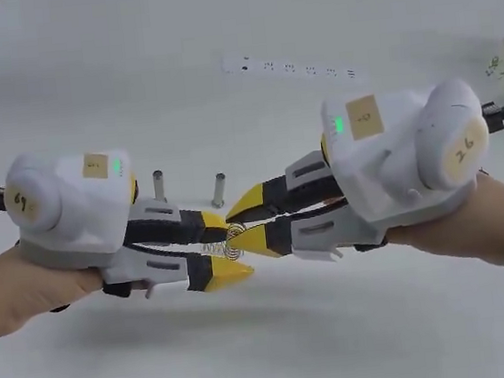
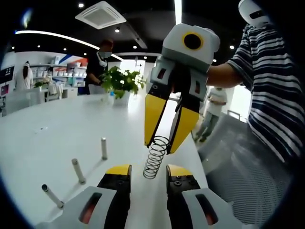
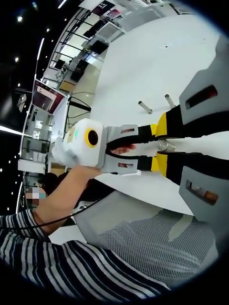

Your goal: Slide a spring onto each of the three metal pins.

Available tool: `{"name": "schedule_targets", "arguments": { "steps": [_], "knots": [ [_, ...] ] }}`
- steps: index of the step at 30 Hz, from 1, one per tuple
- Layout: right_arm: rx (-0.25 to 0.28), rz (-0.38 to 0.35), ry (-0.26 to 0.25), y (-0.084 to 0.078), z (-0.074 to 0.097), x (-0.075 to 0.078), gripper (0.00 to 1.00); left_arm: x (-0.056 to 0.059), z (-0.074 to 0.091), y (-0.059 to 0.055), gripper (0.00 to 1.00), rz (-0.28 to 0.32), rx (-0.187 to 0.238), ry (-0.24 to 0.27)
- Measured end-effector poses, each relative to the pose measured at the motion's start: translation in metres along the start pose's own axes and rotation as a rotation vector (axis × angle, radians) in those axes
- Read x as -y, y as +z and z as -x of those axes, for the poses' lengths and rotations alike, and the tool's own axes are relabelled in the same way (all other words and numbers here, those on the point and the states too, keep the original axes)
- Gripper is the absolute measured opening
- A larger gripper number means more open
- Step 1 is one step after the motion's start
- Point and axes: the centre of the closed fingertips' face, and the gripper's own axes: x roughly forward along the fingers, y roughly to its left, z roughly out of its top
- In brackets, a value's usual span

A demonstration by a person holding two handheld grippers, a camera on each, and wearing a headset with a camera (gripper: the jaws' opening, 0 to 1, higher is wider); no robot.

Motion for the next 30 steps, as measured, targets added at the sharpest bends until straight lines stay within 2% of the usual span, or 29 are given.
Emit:
{"name": "schedule_targets", "arguments": {
  "steps": [18, 26, 30],
  "knots": [
    [0.003, 0.005, -0.007, 0.003, -0.002, 0.005, 0.07, -0.011, 0.015, -0.006, 0.42, 0.02, 0.004, 0.08],
    [0.001, 0.0, -0.012, 0.001, -0.003, 0.007, 0.07, -0.016, 0.026, -0.01, 0.44, 0.033, 0.008, 0.111],
    [0.003, -0.007, -0.016, 0.001, -0.002, 0.009, 0.07, -0.019, 0.033, -0.011, 0.48, 0.043, 0.015, 0.137]
  ]
}}
